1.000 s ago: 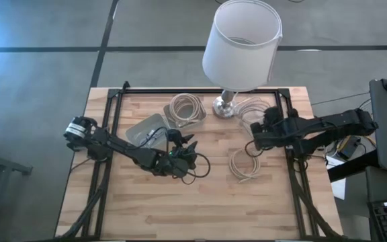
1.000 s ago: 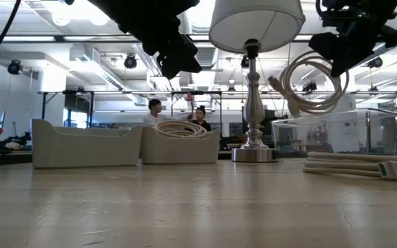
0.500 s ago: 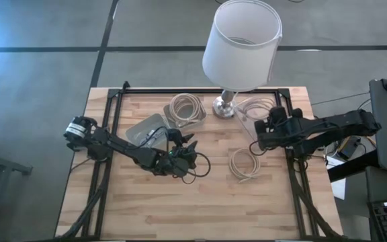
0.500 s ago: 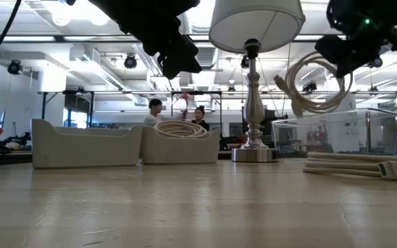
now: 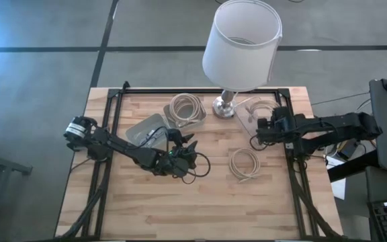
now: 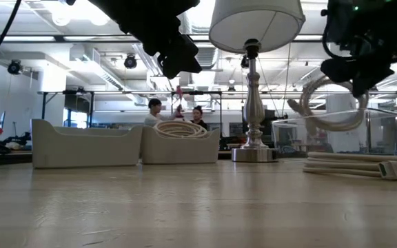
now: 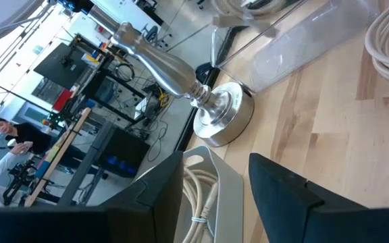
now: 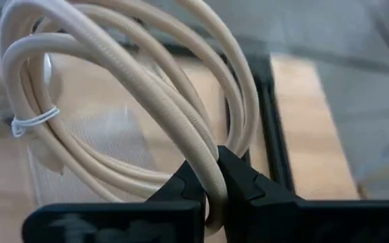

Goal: Pick & Place USB Port
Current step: Put the light brown USB cable into the transparent bin

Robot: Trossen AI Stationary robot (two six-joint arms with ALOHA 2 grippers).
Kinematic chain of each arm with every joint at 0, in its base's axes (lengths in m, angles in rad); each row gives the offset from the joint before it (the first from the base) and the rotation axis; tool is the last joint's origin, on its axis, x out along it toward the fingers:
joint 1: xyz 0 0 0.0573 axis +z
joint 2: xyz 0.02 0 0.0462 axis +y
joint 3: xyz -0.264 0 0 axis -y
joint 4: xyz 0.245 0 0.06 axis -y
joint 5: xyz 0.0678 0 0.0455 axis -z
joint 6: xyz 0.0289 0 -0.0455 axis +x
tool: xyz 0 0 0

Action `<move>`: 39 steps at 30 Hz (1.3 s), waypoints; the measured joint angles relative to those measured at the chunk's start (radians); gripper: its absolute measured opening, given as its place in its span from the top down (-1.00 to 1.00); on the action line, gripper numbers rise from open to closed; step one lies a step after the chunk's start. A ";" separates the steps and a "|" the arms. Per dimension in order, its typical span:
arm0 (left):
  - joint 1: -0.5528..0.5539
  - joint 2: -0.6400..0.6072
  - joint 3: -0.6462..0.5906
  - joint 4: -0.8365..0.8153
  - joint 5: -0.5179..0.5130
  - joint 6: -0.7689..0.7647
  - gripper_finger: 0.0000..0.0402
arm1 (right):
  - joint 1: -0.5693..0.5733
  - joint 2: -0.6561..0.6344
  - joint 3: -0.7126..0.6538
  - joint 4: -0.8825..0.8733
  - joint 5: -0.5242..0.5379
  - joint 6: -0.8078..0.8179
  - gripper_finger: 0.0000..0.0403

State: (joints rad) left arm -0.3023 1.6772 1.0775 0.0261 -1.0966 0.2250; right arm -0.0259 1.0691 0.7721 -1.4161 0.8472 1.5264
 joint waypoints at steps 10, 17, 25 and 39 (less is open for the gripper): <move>0.000 0.000 0.000 0.000 0.000 -0.001 0.14 | -0.017 0.001 -0.025 0.194 -0.033 -0.234 0.59; 0.000 0.000 -0.001 0.000 0.000 -0.001 0.14 | -0.017 0.001 -0.025 0.200 -0.025 -0.274 0.40; 0.002 0.000 -0.001 0.000 0.006 -0.014 0.14 | -0.013 0.001 -0.010 0.254 -0.064 -0.386 0.25; -0.005 -0.110 -0.001 -0.271 0.347 -0.176 0.14 | 0.170 0.002 0.057 0.541 -0.064 -0.724 0.24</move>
State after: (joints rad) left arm -0.3077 1.5669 1.0761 -0.2445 -0.7498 0.0493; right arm 0.1438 1.0706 0.8288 -0.8753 0.7836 0.8028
